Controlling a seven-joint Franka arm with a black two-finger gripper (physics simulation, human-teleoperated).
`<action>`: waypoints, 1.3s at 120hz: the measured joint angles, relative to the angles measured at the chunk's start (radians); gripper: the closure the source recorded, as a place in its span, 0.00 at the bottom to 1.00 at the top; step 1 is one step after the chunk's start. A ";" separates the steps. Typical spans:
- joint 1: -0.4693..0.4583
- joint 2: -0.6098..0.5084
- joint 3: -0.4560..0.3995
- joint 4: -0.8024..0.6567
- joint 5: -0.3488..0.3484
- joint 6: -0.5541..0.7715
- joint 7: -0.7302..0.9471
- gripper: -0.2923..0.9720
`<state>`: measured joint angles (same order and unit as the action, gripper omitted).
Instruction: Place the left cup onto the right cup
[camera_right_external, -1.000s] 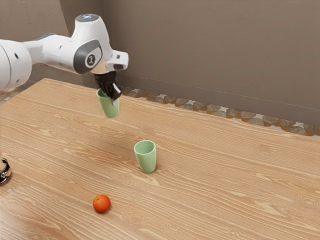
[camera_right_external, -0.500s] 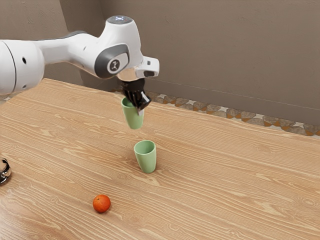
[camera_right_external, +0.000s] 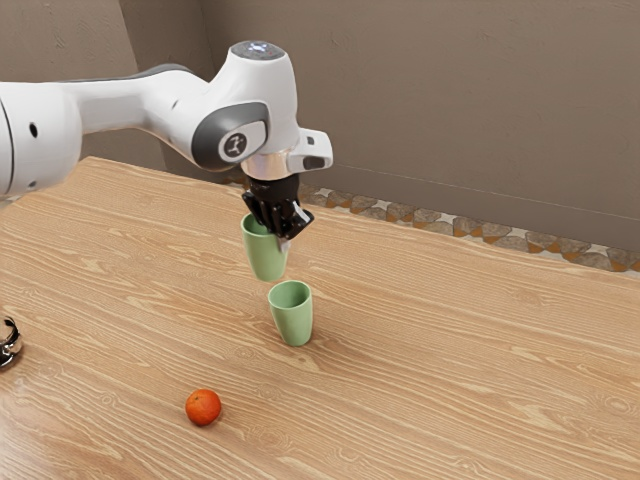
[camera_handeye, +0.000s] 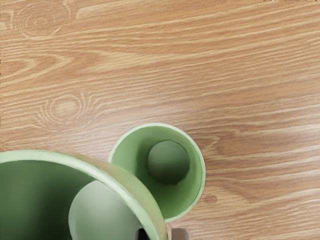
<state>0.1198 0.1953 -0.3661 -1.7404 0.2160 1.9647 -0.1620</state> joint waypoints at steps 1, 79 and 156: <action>0.000 -0.001 0.000 0.000 0.000 0.000 -0.003 0.85; 0.000 0.052 -0.020 -0.003 0.037 0.089 -0.169 0.85; 0.000 0.099 -0.028 -0.015 0.046 0.128 -0.238 0.85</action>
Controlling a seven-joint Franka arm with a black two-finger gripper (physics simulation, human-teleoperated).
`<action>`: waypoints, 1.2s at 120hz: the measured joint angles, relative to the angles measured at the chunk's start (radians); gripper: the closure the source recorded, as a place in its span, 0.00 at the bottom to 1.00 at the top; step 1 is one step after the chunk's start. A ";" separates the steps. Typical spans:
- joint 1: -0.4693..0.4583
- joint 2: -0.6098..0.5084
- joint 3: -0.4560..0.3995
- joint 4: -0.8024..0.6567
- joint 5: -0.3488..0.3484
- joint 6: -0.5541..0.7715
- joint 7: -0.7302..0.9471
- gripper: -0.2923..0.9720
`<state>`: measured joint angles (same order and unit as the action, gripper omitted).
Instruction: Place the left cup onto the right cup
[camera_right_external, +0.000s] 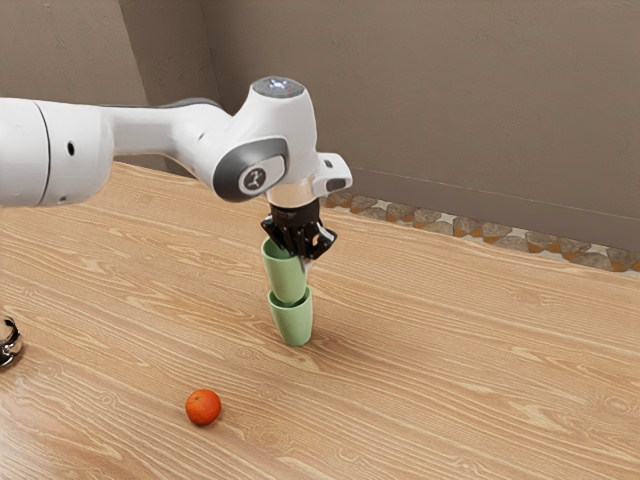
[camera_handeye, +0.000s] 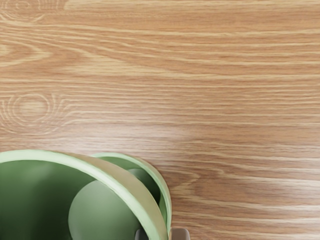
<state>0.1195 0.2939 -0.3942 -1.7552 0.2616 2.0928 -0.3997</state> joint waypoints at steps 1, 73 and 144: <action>0.000 0.001 0.000 0.000 0.000 0.000 -0.001 0.85; 0.000 0.050 0.000 0.001 0.009 0.004 -0.022 0.48; 0.002 -0.123 -0.012 0.021 -0.008 -0.060 -0.016 0.25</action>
<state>0.1211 0.1707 -0.4058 -1.7340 0.2540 2.0327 -0.4161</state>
